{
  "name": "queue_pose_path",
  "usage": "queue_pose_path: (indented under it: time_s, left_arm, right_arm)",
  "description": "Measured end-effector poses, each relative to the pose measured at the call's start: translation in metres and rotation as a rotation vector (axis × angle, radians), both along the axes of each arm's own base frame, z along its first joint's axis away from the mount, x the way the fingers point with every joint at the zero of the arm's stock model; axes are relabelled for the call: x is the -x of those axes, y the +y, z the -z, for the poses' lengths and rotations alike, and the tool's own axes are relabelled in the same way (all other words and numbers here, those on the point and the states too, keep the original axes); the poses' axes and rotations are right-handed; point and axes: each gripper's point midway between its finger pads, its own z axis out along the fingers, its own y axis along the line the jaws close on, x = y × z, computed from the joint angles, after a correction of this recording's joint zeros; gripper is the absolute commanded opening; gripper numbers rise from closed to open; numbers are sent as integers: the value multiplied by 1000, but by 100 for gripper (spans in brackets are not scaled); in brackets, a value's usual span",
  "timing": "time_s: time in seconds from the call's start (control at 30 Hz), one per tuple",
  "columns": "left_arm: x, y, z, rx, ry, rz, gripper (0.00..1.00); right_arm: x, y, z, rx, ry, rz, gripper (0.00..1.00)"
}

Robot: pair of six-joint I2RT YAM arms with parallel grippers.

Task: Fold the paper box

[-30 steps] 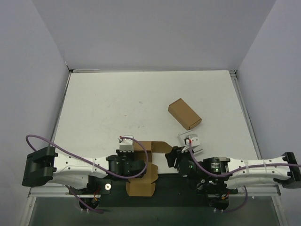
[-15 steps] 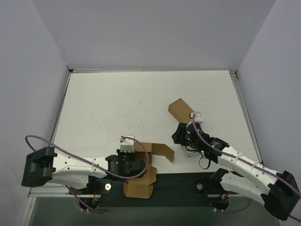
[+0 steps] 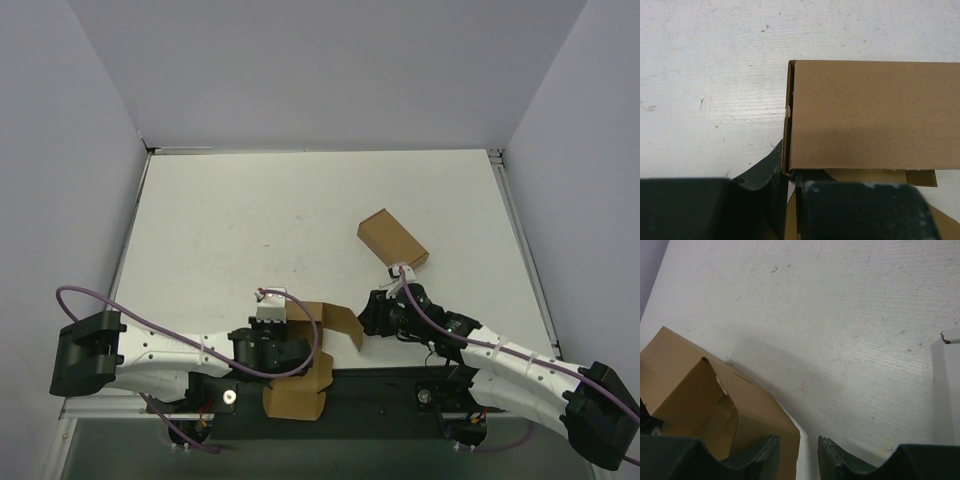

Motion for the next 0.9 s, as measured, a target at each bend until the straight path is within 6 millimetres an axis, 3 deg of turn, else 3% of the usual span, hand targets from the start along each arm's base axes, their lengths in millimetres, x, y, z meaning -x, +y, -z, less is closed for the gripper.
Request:
queue_pose_path:
  time_s: [0.27,0.53,0.9]
  left_arm:
    - [-1,-2,0,-8,-3,5,0]
    - [-2,-3,0,-14,-1,3,0]
    - [-3,-6,0,-30,1,16,0]
  right_arm:
    - [6,17,-9,-49,-49,-120,35]
    - [33,39,-10,-53,-74,-303,36]
    - [34,59,-16,-78,-104,-389,37]
